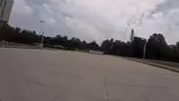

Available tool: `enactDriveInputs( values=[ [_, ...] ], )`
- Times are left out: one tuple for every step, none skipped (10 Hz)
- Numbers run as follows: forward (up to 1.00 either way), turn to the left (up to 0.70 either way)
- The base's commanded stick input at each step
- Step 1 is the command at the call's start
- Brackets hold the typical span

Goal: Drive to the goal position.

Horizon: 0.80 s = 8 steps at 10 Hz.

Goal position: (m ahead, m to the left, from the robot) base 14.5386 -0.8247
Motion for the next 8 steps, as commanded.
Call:
enactDriveInputs(
  values=[
    [0.7, 0.0],
    [0.7, 0.0],
    [0.7, 0.0],
    [0.7, 0.0],
    [0.7, 0.0],
    [0.7, 0.0],
    [0.7, 0.0],
    [0.7, 0.0]
  ],
)
